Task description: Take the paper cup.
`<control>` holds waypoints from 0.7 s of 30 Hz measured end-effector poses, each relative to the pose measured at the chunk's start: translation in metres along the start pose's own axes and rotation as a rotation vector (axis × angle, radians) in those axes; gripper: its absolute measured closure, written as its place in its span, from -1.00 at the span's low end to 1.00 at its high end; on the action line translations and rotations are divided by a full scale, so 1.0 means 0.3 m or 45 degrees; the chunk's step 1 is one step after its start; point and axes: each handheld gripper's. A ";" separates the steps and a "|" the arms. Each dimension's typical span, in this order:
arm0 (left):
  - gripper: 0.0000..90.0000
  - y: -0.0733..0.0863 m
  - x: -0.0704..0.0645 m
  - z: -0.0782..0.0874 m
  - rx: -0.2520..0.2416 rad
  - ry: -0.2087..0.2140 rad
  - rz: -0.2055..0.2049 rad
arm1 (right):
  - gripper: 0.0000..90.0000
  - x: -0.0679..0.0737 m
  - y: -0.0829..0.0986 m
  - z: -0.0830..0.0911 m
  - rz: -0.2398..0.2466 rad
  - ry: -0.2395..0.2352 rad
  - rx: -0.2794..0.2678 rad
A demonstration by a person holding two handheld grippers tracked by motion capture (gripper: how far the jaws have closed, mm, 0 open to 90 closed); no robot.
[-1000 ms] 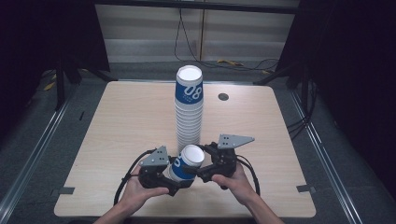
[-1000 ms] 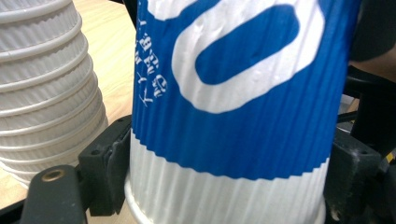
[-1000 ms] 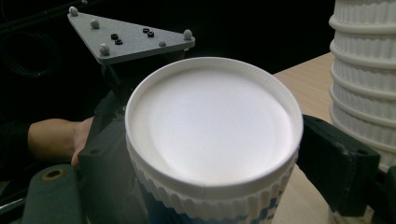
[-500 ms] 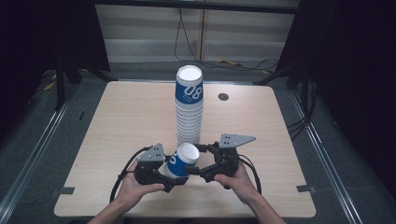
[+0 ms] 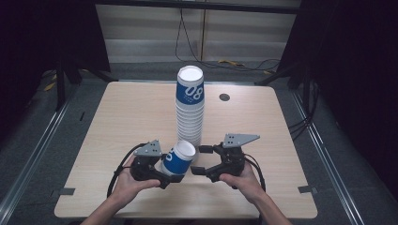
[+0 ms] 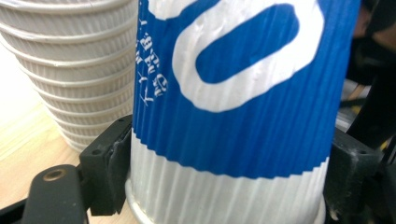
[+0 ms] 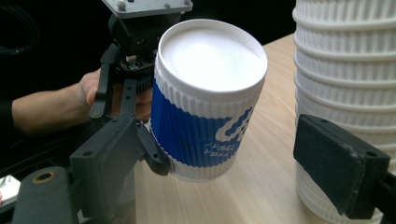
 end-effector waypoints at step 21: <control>-0.59 0.017 0.007 -0.048 0.222 -0.031 -0.060 | -0.69 -0.021 0.019 -0.013 0.039 0.078 0.255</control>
Point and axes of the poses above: each handheld gripper's, and its own axes: z roughly backward along the jaws, y roughly out of its underside, x roughly to its left, and after that the axes turned 4 degrees about -z, right-handed
